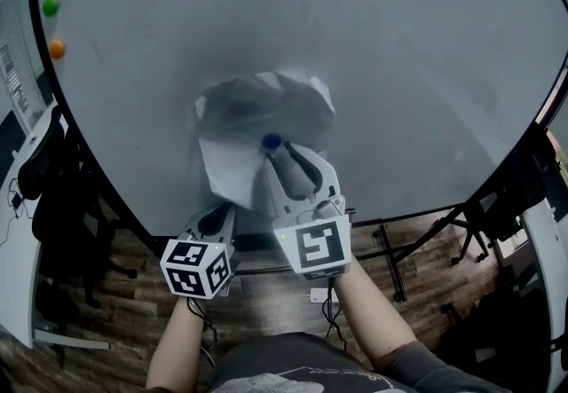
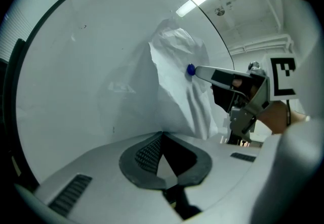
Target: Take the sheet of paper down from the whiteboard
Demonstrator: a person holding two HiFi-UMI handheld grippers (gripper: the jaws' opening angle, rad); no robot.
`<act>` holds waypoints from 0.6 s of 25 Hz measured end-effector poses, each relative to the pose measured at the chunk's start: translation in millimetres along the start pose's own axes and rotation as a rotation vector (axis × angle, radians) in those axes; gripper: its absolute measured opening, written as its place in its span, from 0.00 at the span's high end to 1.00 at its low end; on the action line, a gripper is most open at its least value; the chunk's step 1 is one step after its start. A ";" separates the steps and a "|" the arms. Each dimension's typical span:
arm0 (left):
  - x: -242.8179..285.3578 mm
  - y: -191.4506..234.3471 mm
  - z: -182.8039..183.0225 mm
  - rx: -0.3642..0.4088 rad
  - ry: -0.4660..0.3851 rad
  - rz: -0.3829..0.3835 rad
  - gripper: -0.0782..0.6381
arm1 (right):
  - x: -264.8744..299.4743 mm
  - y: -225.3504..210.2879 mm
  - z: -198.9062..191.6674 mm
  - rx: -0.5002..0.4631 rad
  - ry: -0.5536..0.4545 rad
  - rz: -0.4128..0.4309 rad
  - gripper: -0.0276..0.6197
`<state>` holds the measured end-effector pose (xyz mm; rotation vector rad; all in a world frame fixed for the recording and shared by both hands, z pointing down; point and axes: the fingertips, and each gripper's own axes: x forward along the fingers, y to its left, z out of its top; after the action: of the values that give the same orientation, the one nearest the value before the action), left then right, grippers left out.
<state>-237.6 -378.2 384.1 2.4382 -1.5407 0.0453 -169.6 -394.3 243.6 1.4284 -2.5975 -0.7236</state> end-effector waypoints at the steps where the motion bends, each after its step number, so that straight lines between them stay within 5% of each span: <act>1: -0.2 1.1 -0.3 0.001 0.001 0.001 0.87 | 1.4 -0.1 1.9 -0.013 -0.004 -0.005 0.79; 15: -1.4 8.3 -3.3 0.005 0.007 -0.008 0.87 | 16.1 1.4 1.8 -0.198 0.025 -0.126 0.74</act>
<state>-245.2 -379.6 388.6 2.4452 -1.5304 0.0558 -180.2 -406.2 240.3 1.5377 -2.3568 -0.9422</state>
